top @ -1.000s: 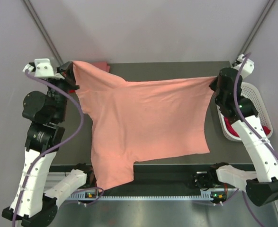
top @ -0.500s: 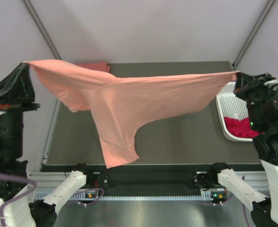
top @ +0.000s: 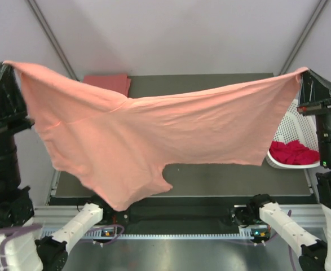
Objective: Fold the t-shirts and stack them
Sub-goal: Flatten the tshirt out
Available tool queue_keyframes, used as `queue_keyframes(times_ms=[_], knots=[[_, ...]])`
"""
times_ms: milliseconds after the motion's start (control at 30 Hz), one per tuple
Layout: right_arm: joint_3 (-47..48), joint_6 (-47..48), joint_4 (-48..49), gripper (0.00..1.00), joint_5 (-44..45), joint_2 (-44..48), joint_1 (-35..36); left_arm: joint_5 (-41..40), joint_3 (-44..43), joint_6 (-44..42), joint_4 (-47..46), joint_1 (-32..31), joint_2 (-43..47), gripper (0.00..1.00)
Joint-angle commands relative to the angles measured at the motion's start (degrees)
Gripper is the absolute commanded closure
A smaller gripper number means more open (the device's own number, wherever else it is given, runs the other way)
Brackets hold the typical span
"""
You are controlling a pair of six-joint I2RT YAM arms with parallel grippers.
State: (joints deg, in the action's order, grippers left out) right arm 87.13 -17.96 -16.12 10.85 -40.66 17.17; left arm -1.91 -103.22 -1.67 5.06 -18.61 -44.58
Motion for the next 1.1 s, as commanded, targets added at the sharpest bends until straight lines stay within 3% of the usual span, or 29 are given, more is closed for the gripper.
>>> queue_keyframes(times_ms=[0, 133, 300, 567, 833, 1067], knots=[[-1.6, 6.8, 14.5, 1.0, -5.2, -7.1, -0.3, -0.5, 2.8, -2.2, -10.4, 0.0, -7.8, 1.0], [-0.2, 12.2, 26.5, 1.0, -7.3, -15.7, -0.4, -2.3, 3.5, -6.0, -16.6, 0.0, -14.8, 1.0], [9.2, 16.9, 31.1, 1.0, -7.7, -28.6, -0.6, -5.1, 0.7, -13.2, -23.5, 0.0, -25.4, 1.0], [15.5, 20.3, 34.0, 1.0, -7.1, -37.2, -1.6, -7.1, -6.4, -20.0, -29.9, 1.1, -35.5, 1.0], [14.0, 19.8, 31.9, 1.0, -7.2, -34.4, -1.6, -8.9, -5.6, -19.8, -30.2, 1.4, -32.4, 1.0], [8.7, 18.4, 26.0, 1.0, -8.4, -23.3, -1.4, -8.9, -2.7, -14.7, -25.7, 1.4, -20.5, 1.0]])
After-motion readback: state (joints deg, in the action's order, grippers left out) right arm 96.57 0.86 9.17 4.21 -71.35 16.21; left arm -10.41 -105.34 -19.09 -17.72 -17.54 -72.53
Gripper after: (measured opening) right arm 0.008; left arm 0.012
